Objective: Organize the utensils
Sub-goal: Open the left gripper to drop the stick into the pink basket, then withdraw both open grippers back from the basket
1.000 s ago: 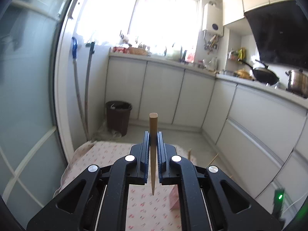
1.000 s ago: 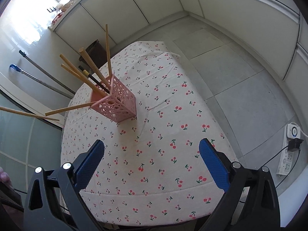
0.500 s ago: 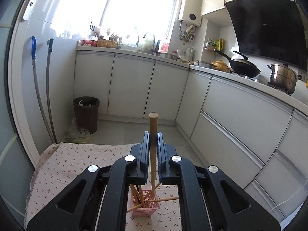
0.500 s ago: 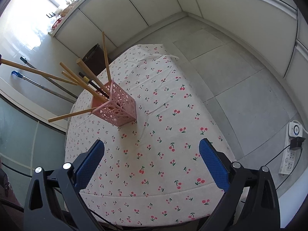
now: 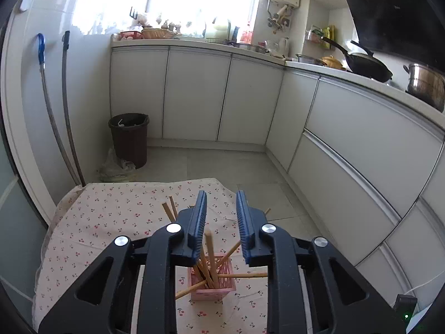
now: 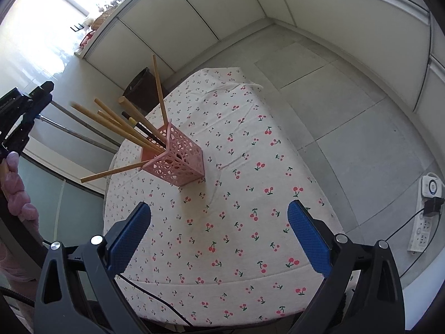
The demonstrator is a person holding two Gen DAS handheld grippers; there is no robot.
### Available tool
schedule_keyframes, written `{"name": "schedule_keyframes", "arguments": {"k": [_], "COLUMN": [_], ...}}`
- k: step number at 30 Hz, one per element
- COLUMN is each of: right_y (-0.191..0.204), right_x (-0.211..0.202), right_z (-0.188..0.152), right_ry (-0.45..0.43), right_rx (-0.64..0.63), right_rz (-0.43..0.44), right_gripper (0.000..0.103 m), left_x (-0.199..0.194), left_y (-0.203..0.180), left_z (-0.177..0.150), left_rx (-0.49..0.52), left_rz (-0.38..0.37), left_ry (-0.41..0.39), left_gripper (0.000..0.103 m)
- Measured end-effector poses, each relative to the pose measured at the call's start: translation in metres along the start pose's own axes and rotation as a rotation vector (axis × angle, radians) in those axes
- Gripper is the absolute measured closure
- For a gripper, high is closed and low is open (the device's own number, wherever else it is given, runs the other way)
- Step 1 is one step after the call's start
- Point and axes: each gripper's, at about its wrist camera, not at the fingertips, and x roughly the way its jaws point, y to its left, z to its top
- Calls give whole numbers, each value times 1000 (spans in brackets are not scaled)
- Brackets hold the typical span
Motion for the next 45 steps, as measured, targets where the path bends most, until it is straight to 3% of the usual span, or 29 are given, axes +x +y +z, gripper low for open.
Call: {"name": "schedule_keyframes", "arguments": {"k": [2,6,11,16,20,27,29,34,40,45], "right_y": [2,9,38,57,60,62,64,69,71,72], "right_x": [-4,-16,-51,-82,-98,-119,-126,-132,-133,-133], "right_z": [0,1,-2,-11,-18,-26,-28,-35,-42,-49], "right_ry": [-18,-63,-185,-284,-306,-331,-346,-373,-396,-404], "right_rx": [-10,-31,-110,-158,-156,-121,-116,-114,-130,-156], "right_rz": [-4,13,25,6,-31,-61,-76,-144,-235,-317], "right_gripper": [7,7,7,7,7,7,7,7,7,7], "left_x": [-11,-40,-78,-100,-110,-126,-131,-132,-131,-129], "left_y": [9,15,8,0,-2,-10,-11,-11,-6,-10], "left_z": [0,4,-1,-24,-41,-59,-62,-73,-88,-99], "left_rx": [-31,-51,-11,25,27,63,63,79,64,95], "left_rz": [-2,-17,-28,0,17,64,83,133,82,105], "left_ry": [-22,-58,-98,-109,-112,-126,-132,-88,-37,2], "left_gripper": [71,69,47,36,25,17,7,7,7,7]}}
